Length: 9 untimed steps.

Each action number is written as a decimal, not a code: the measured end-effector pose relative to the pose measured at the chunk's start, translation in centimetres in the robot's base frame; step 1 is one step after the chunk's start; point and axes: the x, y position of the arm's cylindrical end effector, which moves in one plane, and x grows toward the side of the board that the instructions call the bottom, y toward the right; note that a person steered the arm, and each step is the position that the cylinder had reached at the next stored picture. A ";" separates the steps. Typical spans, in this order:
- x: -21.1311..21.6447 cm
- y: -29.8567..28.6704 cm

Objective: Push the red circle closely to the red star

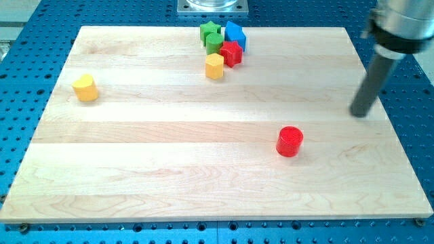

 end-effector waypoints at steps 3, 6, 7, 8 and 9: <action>2.2 1.0; 12.2 -10.5; 10.3 -17.1; 5.4 -18.5; 8.0 -16.5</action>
